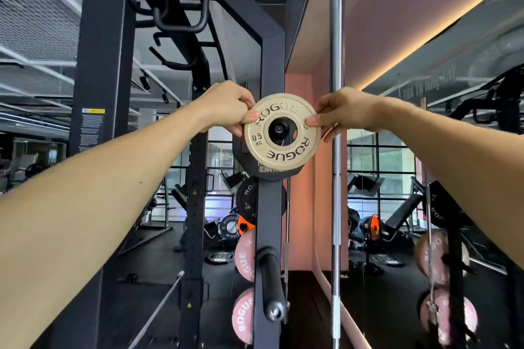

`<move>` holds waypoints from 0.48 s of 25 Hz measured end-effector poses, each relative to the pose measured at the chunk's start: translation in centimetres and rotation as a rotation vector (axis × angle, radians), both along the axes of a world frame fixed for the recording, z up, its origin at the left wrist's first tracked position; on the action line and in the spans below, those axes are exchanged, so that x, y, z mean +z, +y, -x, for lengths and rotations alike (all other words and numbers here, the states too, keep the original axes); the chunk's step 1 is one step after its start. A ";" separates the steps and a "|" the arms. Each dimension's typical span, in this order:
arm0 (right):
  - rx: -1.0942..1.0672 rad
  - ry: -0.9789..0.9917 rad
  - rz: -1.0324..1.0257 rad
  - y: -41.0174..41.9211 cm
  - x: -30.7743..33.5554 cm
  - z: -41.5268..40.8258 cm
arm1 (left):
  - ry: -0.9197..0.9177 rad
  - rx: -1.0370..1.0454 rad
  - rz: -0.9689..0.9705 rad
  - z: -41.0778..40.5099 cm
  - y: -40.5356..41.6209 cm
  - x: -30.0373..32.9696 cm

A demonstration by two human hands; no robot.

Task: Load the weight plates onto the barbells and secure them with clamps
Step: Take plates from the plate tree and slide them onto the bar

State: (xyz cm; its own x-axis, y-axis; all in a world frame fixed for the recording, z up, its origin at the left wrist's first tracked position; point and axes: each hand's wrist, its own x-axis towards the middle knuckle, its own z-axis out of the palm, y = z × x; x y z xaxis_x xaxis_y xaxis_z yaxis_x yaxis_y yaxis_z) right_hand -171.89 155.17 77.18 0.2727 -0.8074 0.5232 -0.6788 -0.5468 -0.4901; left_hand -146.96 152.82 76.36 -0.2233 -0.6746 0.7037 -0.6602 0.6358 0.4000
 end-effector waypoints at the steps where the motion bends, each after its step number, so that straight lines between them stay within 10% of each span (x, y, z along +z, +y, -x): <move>1: -0.005 -0.001 0.007 -0.9 0.5 0.2 | 0.000 0.006 0.004 0.2 -0.8 0.6; 12: -0.019 -0.098 0.033 -13.1 0.3 1.1 | 0.000 0.060 0.021 1.8 -12.8 1.1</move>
State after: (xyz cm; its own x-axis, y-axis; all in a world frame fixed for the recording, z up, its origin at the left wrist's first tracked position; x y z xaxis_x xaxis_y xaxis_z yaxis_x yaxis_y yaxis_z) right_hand -172.98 142.10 77.52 0.2039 -0.7939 0.5729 -0.6390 -0.5513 -0.5364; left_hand -148.74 140.00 77.48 -0.1827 -0.6715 0.7181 -0.6977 0.6031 0.3865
